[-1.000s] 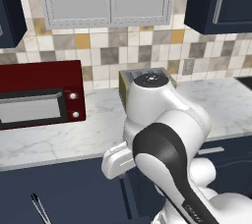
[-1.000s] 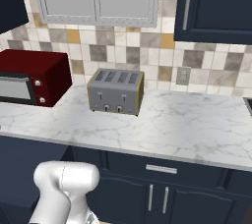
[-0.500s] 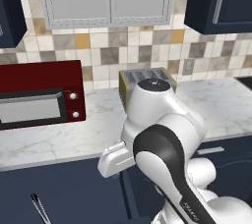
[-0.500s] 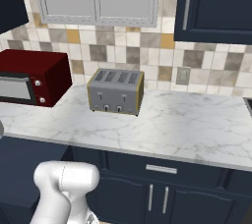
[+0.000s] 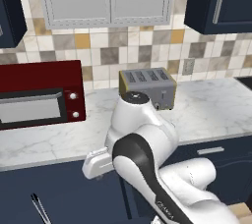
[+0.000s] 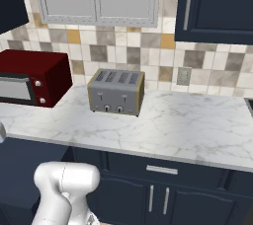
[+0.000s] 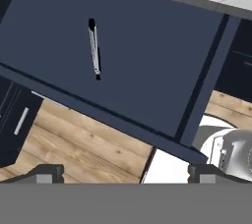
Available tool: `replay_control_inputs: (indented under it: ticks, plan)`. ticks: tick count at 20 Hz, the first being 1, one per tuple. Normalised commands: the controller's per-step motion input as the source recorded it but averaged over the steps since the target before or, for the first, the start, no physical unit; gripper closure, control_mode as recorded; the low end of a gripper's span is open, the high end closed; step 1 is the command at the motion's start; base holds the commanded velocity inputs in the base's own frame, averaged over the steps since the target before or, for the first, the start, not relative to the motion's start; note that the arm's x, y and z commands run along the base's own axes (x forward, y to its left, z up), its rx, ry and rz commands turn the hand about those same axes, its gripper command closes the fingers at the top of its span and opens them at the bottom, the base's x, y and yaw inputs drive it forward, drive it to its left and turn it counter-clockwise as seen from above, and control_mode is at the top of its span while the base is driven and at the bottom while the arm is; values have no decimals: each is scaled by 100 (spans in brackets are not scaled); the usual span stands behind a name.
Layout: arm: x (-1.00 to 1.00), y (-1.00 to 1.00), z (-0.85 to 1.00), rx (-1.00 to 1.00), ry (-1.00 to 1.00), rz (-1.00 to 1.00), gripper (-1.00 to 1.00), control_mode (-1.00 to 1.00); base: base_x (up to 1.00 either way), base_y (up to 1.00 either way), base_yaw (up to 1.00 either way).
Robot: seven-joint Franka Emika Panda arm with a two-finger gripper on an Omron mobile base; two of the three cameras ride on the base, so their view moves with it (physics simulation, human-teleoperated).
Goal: Take the tongs from the drawer on the left and place them on the dining counter next to the tray containing the hot dog.
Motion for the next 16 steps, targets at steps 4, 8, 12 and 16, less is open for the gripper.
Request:
replay_control_inputs:
  ticks: [4,8,12,16]
  plan:
    - [26,44,-53,0,2,0,-100,-100,0,0,0]
    - [23,42,-50,0,1,1,-100,-100,0,0,0]
    - [30,41,-61,0,6,2,-100,-100,0,0,0]
    - [39,28,-66,0,5,4,-100,-100,0,0,0]
